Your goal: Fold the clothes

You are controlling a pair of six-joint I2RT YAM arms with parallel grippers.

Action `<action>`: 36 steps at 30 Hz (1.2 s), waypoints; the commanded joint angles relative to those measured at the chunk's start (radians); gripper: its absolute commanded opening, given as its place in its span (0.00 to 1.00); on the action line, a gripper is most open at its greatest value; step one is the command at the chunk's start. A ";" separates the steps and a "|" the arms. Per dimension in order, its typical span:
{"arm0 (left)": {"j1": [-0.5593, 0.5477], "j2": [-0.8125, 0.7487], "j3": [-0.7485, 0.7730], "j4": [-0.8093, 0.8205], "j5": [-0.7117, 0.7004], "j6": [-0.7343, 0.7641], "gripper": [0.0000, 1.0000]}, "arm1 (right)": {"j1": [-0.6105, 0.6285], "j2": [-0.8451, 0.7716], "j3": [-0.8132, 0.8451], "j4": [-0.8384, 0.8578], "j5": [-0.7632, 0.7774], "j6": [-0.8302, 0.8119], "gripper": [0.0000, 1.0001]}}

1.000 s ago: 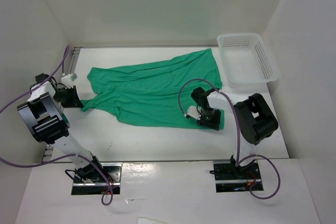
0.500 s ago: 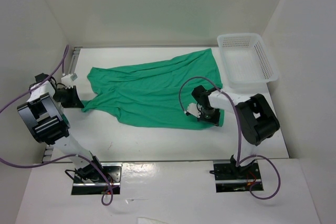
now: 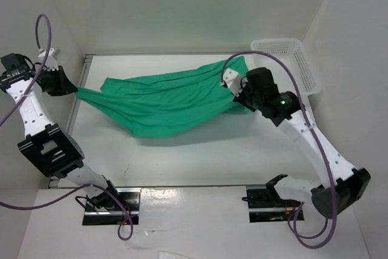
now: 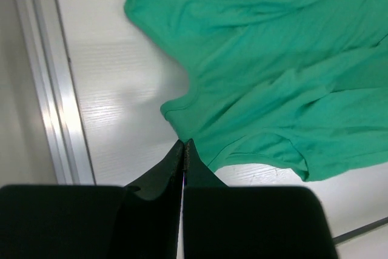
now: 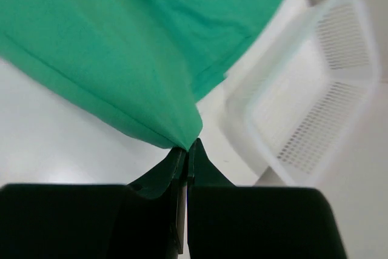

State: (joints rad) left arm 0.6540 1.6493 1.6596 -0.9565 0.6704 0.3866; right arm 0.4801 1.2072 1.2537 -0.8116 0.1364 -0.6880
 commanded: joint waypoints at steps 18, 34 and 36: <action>0.246 0.052 0.825 -0.346 0.386 -0.173 0.00 | -0.075 -0.164 0.410 0.269 0.298 0.129 0.00; 0.266 -0.060 1.145 -0.346 0.479 -0.281 0.00 | -0.124 -0.190 0.685 0.233 0.237 0.220 0.00; 0.266 -0.091 1.145 -0.346 0.488 -0.290 0.00 | -0.124 -0.201 0.685 0.219 0.226 0.232 0.00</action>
State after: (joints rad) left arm 0.9138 1.6203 2.7777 -1.3190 1.1126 0.1234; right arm 0.3679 1.0340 1.8980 -0.6178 0.3824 -0.4942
